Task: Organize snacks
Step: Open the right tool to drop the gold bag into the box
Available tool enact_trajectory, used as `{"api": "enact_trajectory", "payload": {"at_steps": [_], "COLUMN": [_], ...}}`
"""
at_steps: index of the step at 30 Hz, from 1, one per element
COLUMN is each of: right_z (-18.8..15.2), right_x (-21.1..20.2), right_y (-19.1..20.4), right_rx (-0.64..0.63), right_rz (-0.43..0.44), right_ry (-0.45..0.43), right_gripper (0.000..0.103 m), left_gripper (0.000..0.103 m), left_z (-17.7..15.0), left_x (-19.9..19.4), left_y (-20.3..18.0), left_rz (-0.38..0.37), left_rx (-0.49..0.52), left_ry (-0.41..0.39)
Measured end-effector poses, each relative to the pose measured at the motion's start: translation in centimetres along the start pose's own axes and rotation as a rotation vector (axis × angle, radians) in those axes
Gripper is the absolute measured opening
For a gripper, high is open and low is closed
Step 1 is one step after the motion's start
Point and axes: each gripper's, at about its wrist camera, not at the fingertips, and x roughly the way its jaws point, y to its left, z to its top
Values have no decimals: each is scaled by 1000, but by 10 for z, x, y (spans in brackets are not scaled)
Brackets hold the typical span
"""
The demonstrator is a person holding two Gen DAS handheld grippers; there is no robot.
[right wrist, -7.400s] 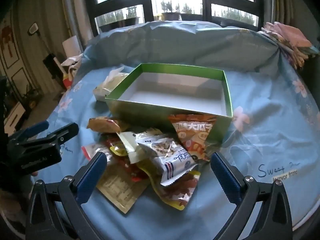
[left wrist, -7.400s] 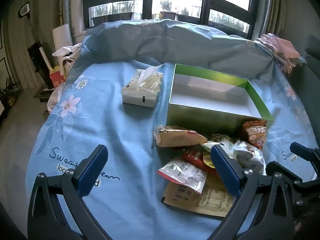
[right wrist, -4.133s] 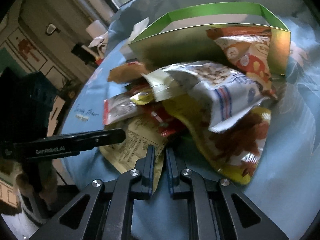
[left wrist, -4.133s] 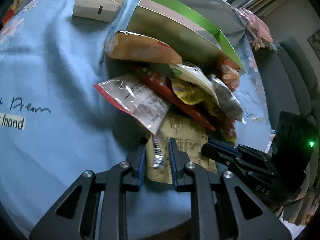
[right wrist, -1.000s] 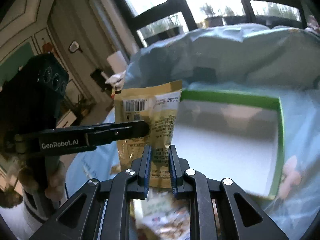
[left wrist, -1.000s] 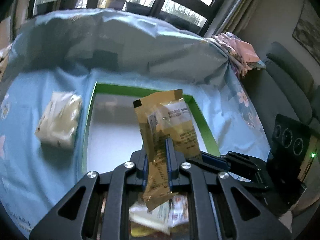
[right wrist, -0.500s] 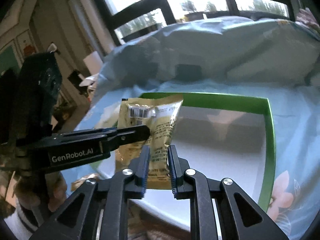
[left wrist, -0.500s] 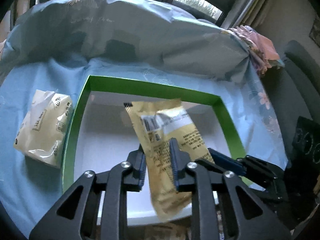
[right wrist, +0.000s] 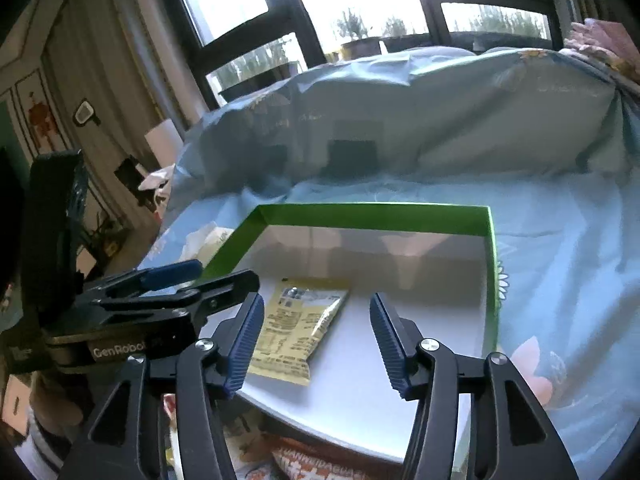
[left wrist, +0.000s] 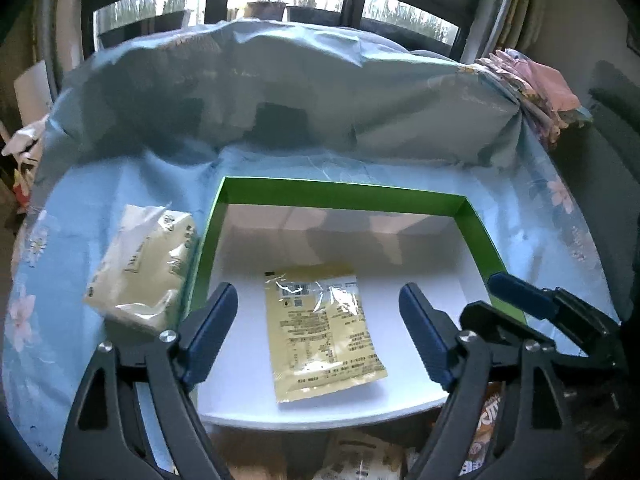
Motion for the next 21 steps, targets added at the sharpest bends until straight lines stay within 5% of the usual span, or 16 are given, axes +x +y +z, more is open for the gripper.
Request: {"api": "enact_trajectory", "payload": {"at_steps": [21], "right_z": [-31], "right_x": [-59], "right_y": [-6], "right_rx": [64], "right_rz": [-16], "right_ry": [-50], "right_gripper": [68], "left_gripper": [103], "left_z": [-32], "left_x": [-55], "left_y": [-16], "left_rz": [106], "left_rx": [54], "left_ry": [-60]}}
